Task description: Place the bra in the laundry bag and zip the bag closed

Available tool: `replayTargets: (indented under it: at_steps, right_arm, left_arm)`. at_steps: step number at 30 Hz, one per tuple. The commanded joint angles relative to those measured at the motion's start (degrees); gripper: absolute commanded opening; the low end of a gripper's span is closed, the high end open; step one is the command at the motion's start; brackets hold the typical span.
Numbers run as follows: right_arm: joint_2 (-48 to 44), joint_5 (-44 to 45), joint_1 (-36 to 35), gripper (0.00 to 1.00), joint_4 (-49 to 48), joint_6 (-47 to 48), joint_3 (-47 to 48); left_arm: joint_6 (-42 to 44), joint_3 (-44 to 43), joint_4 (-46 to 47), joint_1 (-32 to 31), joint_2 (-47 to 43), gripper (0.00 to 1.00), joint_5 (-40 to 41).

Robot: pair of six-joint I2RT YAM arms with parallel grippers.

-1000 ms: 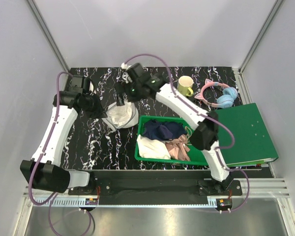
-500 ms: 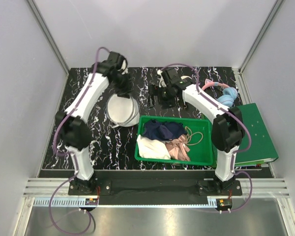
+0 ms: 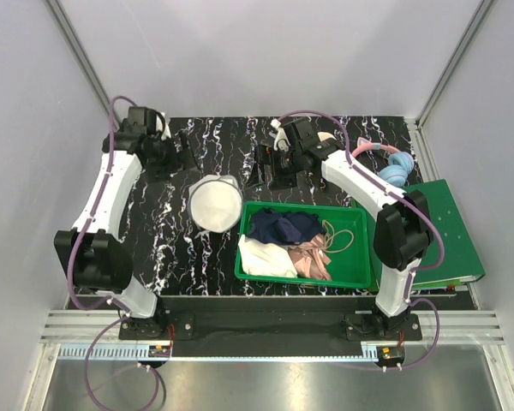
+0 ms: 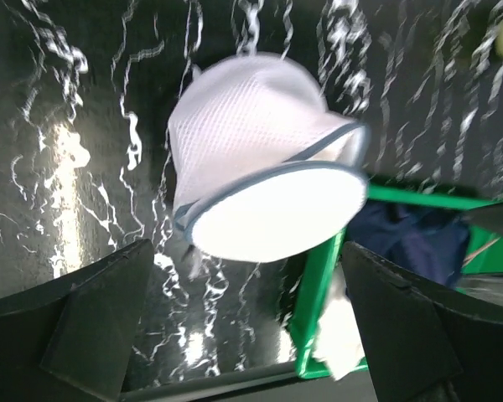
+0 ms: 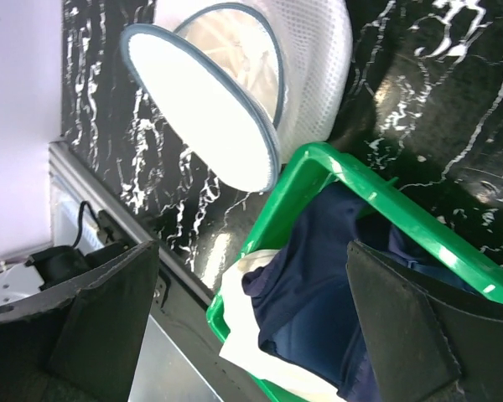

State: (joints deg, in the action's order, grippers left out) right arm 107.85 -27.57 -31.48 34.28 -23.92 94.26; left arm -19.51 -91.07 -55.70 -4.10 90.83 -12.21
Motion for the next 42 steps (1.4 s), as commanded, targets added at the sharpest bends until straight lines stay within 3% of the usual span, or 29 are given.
replayTargets:
  at_steps: [1, 7, 14, 15, 16, 19, 21, 22, 23, 34, 42]
  right_arm:
    - [-3.5, -3.4, -0.3, 1.00, -2.3, 0.1, 0.9]
    - [-5.2, -5.3, -0.3, 1.00, -3.2, -0.2, -1.3]
    - [-6.7, -6.4, -1.0, 1.00, -3.4, -0.1, -2.9]
    - [-6.9, -6.4, -1.2, 1.00, -3.3, -0.1, -3.3]
    - [-6.8, -6.0, -1.5, 1.00, -3.5, -0.3, -3.3]
    - [-5.6, -5.5, -2.3, 1.00, -3.4, -1.5, -2.6]
    - [-3.8, -5.3, -2.7, 0.99, -3.5, -3.1, -1.3]
    - [-3.2, -5.3, -2.8, 0.99, -4.1, -3.8, -0.9]
    - [-2.5, -5.5, -2.8, 0.97, -4.7, -4.8, 0.0]
    - [4.4, -4.8, -4.6, 0.95, -10.7, -19.7, 4.5]
    - [7.4, -5.8, -4.6, 0.83, -19.1, -30.3, 1.2]
  left_arm:
    - [7.3, 7.6, 5.4, -0.7, 1.7, 0.99, -6.2]
    - [12.1, 14.2, 6.1, 0.8, 3.7, 0.99, -9.7]
    - [12.5, 15.1, 12.4, 3.9, 11.2, 0.96, -15.1]
    - [11.9, 14.9, 13.0, 4.1, 12.9, 0.91, -16.0]
    - [11.1, 14.5, 13.8, 4.0, 13.7, 0.70, -17.3]
    - [4.6, 16.6, 18.2, 6.8, 14.7, 0.38, -24.5]
    - [-1.0, 19.9, 21.9, 7.5, 12.6, 0.29, -25.9]
    - [-2.8, 20.9, 23.3, 7.6, 11.6, 0.08, -26.8]
    - [-6.3, 21.8, 24.4, 7.6, 10.4, 0.00, -26.6]
    - [-40.4, 37.8, 39.2, 9.3, -8.4, 0.00, -23.0]
    - [-47.5, 43.2, 46.4, 9.9, -9.3, 0.00, -24.4]
